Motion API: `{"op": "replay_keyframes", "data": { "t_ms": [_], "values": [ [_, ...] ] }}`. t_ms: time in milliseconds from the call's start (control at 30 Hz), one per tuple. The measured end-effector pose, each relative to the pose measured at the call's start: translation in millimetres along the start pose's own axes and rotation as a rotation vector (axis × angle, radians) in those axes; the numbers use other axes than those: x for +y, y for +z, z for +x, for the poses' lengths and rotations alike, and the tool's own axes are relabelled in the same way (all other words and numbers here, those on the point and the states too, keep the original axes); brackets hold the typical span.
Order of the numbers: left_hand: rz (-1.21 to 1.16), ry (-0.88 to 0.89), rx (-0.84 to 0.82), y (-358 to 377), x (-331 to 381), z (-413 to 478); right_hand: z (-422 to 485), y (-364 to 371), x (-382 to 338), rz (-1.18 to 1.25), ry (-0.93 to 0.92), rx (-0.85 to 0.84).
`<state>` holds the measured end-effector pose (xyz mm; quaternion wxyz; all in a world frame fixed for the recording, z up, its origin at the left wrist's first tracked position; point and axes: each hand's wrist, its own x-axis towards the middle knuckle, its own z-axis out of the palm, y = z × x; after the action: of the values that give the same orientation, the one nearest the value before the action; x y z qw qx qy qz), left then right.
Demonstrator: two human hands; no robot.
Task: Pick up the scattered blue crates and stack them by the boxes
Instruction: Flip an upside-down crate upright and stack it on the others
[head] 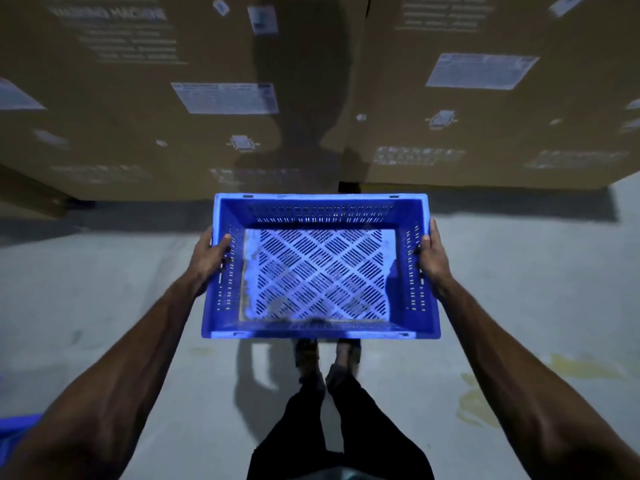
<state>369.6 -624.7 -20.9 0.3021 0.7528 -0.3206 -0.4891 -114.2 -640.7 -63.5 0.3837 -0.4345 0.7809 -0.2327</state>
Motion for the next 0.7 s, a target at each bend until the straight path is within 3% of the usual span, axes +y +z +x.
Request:
{"op": "replay_keyframes", "data": {
  "t_ms": [400,700],
  "values": [
    [-0.133,-0.19,0.011,21.8,-3.7,46.3,37.6,15.1,11.2,0.054,0.082,-0.091],
    [-0.032,-0.104,0.004,21.0,-1.7,58.3,54.6,17.9,-0.7,-0.065,0.056,-0.178]
  ]
}}
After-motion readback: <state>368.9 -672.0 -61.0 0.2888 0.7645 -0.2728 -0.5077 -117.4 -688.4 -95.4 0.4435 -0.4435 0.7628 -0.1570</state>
